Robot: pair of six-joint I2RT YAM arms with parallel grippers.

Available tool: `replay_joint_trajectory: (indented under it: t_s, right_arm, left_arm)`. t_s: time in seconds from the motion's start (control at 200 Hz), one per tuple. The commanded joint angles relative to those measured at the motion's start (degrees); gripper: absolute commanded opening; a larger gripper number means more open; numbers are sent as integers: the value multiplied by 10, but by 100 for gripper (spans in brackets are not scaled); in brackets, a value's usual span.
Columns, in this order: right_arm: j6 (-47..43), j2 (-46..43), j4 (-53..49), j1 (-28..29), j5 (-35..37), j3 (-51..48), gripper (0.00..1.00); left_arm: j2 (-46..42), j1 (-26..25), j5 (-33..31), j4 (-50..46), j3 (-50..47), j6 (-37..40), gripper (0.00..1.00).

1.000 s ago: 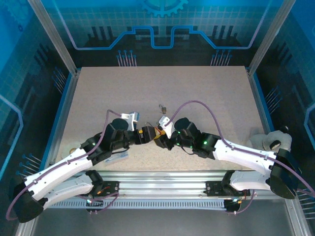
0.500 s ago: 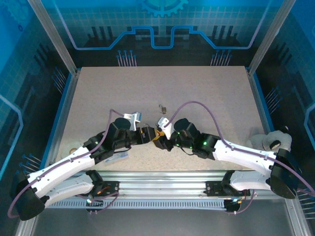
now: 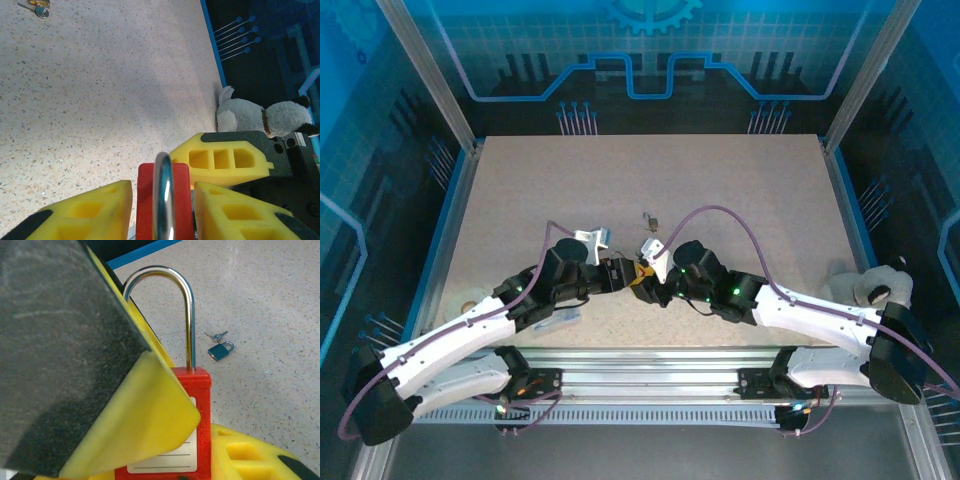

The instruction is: Lock with the key

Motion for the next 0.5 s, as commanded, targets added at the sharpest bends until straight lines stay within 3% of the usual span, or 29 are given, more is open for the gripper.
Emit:
replay_joint_trajectory:
  t_s: [0.0, 0.39, 0.45, 0.495]
  right_arm:
    - [-2, 1, 24, 9, -5, 1, 0]
    - [-2, -2, 26, 9, -1, -2, 0]
    - [-3, -3, 25, 9, -2, -3, 0]
    - [-2, -4, 26, 9, -2, -4, 0]
  left_arm:
    - [3, 5, 14, 11, 7, 3, 34]
    - [11, 8, 14, 7, 9, 6, 9]
    - [14, 9, 13, 7, 11, 8, 0]
    - [17, 9, 13, 6, 12, 10, 0]
